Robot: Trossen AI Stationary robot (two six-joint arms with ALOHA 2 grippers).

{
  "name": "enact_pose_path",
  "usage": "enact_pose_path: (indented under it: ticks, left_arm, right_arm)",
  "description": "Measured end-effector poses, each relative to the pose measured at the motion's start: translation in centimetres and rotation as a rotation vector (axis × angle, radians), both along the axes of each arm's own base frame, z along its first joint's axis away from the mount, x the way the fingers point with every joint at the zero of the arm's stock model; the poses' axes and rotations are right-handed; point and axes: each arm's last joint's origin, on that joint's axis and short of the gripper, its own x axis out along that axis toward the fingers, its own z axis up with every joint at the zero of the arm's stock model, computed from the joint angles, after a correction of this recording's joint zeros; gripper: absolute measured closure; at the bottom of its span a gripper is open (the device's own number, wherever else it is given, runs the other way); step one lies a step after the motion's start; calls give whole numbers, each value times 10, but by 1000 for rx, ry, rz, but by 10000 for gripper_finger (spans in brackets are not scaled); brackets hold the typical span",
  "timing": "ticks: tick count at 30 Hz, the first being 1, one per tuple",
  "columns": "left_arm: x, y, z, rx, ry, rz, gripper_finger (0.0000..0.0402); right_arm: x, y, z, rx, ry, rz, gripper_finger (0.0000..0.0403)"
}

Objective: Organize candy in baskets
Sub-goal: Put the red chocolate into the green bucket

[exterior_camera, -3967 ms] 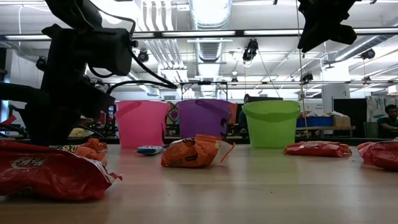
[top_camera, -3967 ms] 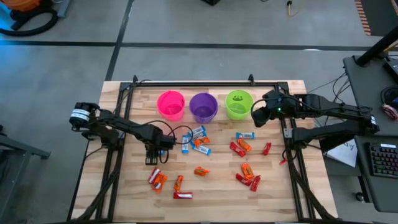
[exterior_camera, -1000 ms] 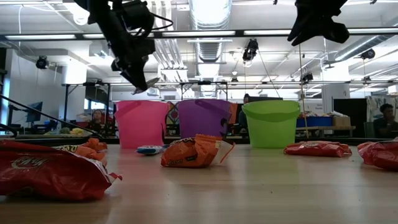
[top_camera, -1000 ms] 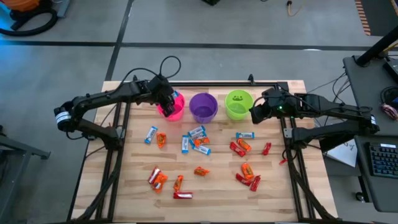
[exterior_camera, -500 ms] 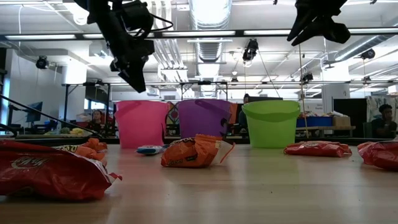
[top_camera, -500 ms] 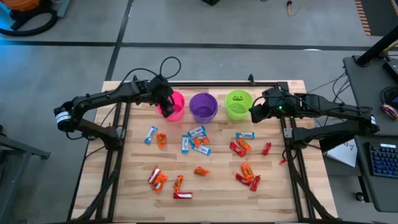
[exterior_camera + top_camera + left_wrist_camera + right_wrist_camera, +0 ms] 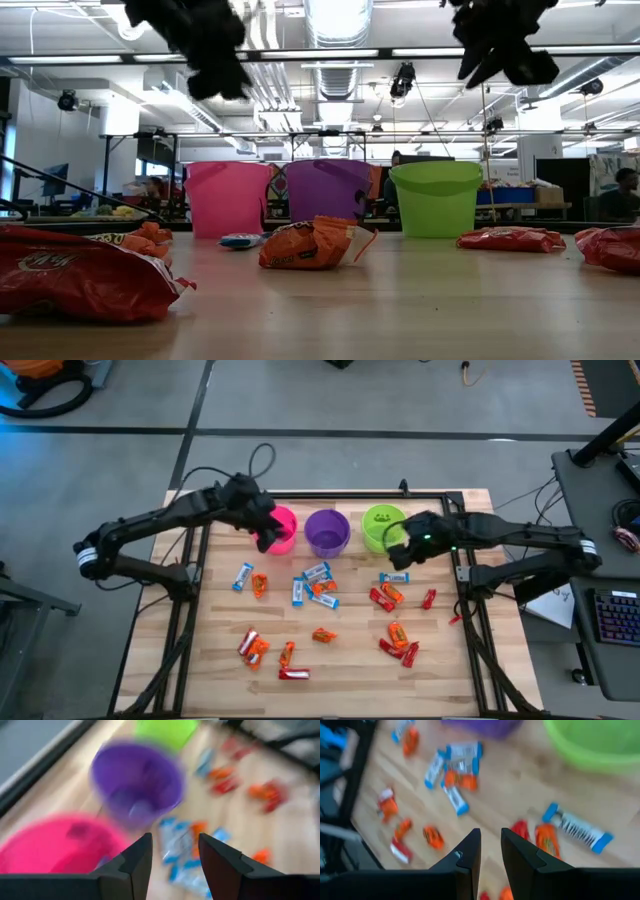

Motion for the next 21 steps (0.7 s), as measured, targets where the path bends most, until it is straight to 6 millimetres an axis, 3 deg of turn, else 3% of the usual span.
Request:
enact_pose_path:
  ticks: [6,10,15,21]
  left_arm:
    - [-23,-16,47,112,-308,-27,274]
    - [-41,-26,66,101,-428,2,283]
    - [-56,-39,77,48,-502,13,288]
    - [-57,-47,76,-8,-485,-8,288]
  right_arm:
    - [18,7,-31,157,218,94,335]
    - [28,19,-45,162,307,149,335]
    - [38,34,-59,148,374,219,335]
    - [50,45,-73,138,405,263,311]
